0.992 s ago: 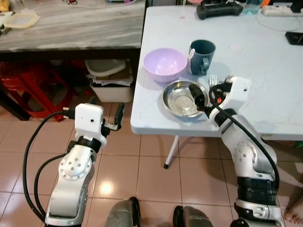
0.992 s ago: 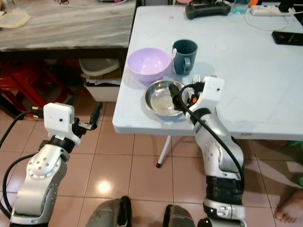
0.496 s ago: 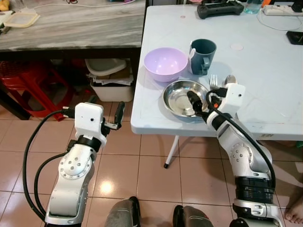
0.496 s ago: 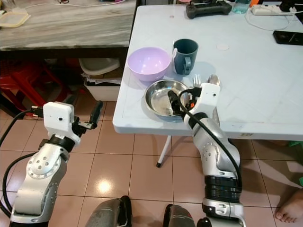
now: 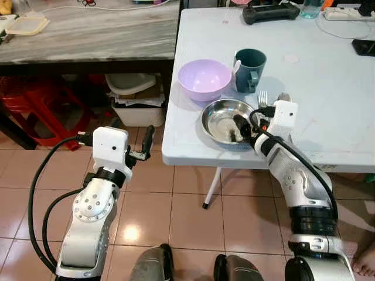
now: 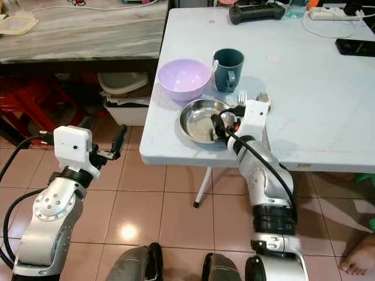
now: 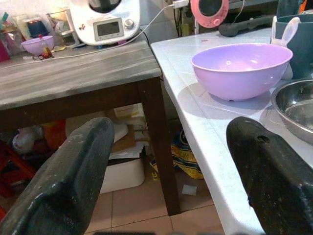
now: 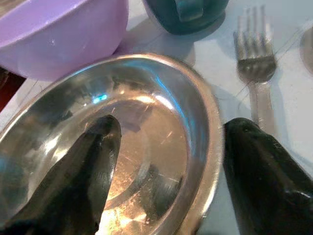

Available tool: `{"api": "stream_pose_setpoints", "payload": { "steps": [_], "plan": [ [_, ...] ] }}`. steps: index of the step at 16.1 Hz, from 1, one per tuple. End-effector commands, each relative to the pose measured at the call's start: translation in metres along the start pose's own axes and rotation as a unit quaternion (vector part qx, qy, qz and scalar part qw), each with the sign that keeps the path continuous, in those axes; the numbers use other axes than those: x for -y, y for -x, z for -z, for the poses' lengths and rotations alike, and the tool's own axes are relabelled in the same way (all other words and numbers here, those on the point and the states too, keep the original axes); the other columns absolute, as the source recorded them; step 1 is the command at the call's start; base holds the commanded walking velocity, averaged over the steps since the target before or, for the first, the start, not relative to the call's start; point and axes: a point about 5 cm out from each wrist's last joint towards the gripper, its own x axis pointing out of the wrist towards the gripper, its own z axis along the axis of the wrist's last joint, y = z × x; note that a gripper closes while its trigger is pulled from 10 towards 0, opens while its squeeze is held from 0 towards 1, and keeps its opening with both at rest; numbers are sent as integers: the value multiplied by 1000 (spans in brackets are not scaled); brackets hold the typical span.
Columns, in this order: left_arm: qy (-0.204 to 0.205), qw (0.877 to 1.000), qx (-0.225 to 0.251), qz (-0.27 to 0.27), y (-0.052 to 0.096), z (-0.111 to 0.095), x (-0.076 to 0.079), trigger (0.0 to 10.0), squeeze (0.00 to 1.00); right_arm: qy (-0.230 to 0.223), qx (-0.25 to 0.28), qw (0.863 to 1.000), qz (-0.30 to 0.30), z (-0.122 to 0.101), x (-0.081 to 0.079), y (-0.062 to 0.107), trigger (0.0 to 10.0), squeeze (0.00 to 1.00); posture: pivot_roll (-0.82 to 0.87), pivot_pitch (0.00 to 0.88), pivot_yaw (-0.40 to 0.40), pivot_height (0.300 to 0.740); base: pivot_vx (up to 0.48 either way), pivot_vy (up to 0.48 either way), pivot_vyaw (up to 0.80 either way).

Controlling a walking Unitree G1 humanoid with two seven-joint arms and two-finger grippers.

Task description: Setting the table

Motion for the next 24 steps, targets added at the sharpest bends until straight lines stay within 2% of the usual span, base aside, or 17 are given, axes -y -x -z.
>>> {"api": "stream_pose_setpoints", "payload": {
  "steps": [1,8,17,19,20,23,24],
  "plan": [
    [-4,1000,-8,1,2,2,-2,10000,0,-6,-29,1000,-8,10,-3,-3,0,0,54,148,65,740,0,0,0],
    [0,1000,-10,5,2,3,-1,10000,0,-17,-61,998,-5,17,2,-2,0,0,50,144,65,740,0,0,0],
    [7,1000,-15,1,0,5,0,10000,0,-26,-70,997,-2,19,3,3,0,0,42,141,55,740,0,0,0],
    [11,1000,-17,-6,1,6,-2,10000,0,-31,-47,998,-5,12,-1,6,0,0,40,138,55,740,0,0,0],
    [19,999,-28,-14,1,10,-3,10000,0,-23,-18,999,-13,4,-5,8,0,0,38,138,55,740,0,0,0],
    [-7,1000,-24,-16,-1,10,-3,10000,0,-6,36,999,-31,-9,-12,14,0,0,29,129,56,740,0,422,0],
    [-2,1000,-24,-17,-1,11,-3,10000,0,-6,41,999,-32,-10,-13,15,0,0,28,126,56,740,0,480,0]
  ]
}}
